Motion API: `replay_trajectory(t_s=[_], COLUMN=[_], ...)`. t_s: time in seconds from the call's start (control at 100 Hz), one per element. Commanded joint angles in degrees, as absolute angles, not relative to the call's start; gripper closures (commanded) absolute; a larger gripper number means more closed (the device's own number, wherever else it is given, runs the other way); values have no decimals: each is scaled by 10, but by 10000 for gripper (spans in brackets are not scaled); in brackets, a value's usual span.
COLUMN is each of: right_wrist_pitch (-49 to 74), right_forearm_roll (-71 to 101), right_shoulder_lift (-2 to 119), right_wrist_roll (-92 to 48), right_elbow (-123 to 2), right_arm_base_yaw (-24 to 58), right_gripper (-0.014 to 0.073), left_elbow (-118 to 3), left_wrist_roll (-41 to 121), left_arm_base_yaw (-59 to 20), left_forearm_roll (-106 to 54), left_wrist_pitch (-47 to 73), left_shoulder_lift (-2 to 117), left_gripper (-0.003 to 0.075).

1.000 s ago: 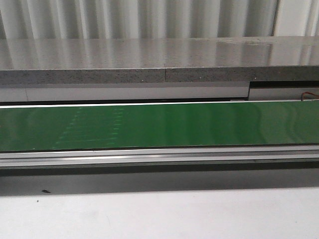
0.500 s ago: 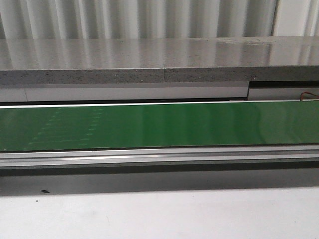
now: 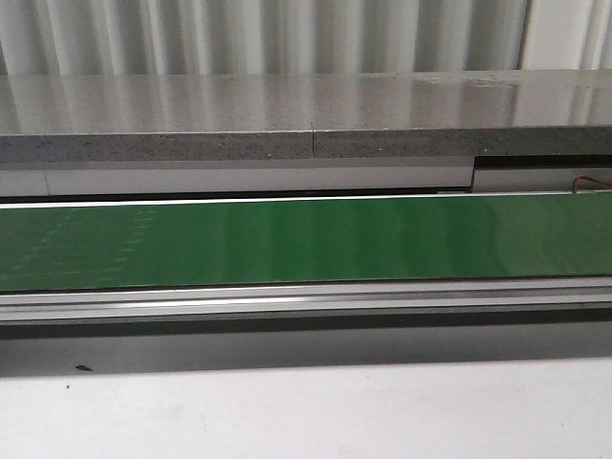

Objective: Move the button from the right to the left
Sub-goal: 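Carry the button with the right gripper onto the conveyor belt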

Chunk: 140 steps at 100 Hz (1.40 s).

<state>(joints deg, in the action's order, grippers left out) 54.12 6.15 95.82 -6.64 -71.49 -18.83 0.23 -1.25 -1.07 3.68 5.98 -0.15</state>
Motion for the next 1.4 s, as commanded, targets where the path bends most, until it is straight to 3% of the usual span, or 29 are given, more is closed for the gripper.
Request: replay_trajectory(t_s=[0.0, 0.25, 0.54, 0.63, 0.78, 0.89, 1.24, 1.31, 1.39], right_wrist_pitch=[550, 559, 556, 553, 545, 534, 530, 514, 469], right_forearm_roll=[75, 75, 75, 75, 75, 86, 86, 79, 77], right_shoulder_lift=[915, 917, 954, 957, 954, 934, 841, 823, 794], right_wrist_roll=[-45, 33, 76, 76, 67, 27, -63, -74, -80], right_elbow=[-729, -725, -725, -726, -728, -728, -718, -702, -672], right_arm_base_yaw=[-163, -82, -76, -76, -76, -66, 0, 17, 35], right_gripper=[472, 472, 462, 368, 67, -27, -2, 90, 292], left_elbow=[24, 24, 24, 24, 24, 24, 24, 24, 24], left_wrist_roll=[-17, -17, -17, -17, -17, -17, -17, -17, -17], left_arm_base_yaw=[-10, -10, -10, -10, -10, -10, -10, -10, -10], left_forearm_roll=[31, 31, 31, 31, 31, 31, 31, 31, 31], left_wrist_pitch=[16, 16, 16, 16, 16, 16, 16, 16, 16], left_shoulder_lift=[-21, -21, -21, -21, -21, -21, -21, -21, -21], left_gripper=[741, 741, 741, 741, 741, 741, 741, 741, 741])
